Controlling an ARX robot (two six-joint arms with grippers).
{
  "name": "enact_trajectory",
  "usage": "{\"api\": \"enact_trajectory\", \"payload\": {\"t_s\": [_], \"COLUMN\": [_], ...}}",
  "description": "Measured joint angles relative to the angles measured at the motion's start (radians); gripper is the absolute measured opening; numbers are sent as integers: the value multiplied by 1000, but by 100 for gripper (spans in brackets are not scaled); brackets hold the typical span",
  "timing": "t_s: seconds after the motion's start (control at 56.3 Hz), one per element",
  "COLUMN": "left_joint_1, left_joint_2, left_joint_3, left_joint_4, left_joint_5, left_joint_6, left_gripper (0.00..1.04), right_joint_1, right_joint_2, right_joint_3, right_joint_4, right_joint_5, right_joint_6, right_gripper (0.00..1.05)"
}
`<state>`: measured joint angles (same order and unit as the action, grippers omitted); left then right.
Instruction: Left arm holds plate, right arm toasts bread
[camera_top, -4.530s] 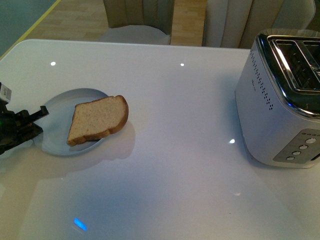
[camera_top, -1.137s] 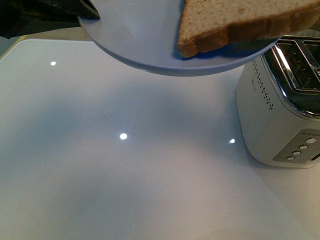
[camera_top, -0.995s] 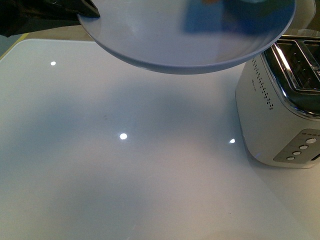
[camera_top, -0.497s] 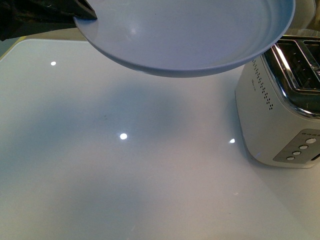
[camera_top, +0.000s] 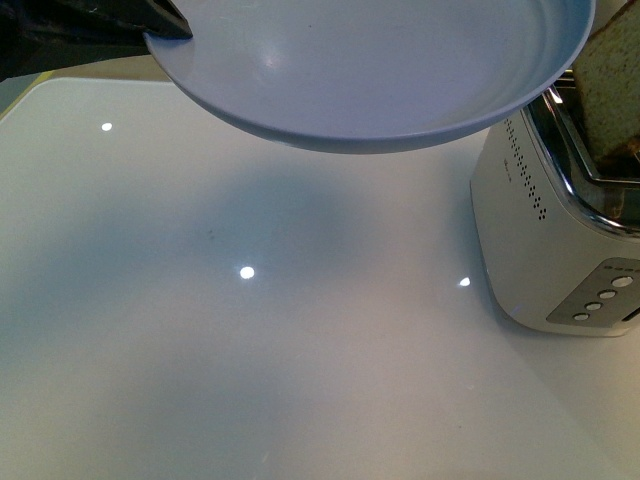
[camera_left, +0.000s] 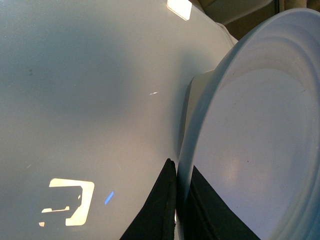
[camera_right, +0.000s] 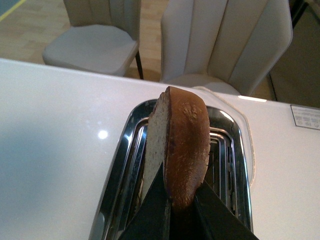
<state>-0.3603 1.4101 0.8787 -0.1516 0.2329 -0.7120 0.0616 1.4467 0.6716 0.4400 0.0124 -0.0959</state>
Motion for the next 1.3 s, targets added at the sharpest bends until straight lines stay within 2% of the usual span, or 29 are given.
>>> {"api": "enact_trajectory", "payload": {"t_s": [0.533, 0.906, 0.959, 1.155, 1.172, 1.297], "left_joint_1": [3, 8, 8, 10, 11, 18], "left_joint_2": [-2, -2, -2, -2, -2, -2], "left_joint_3": [-1, -2, -2, -2, -2, -2], "left_joint_4": [0, 0, 0, 0, 0, 0], "left_joint_5": [4, 8, 9, 14, 15, 14], "left_joint_6": [0, 4, 4, 8, 8, 13], "left_gripper": [3, 3, 3, 3, 3, 3], "right_joint_1": [48, 32, 18, -49, -67, -130], "right_joint_2": [145, 132, 93, -106, -159, -393], "right_joint_3": [18, -16, -45, -140, -161, -242], "right_joint_4": [-10, 17, 35, 52, 49, 31], "right_joint_5": [33, -3, -15, -60, -71, -89], "right_joint_6": [-56, 2, 28, 141, 161, 202], "right_gripper": [4, 55, 66, 91, 96, 96]}}
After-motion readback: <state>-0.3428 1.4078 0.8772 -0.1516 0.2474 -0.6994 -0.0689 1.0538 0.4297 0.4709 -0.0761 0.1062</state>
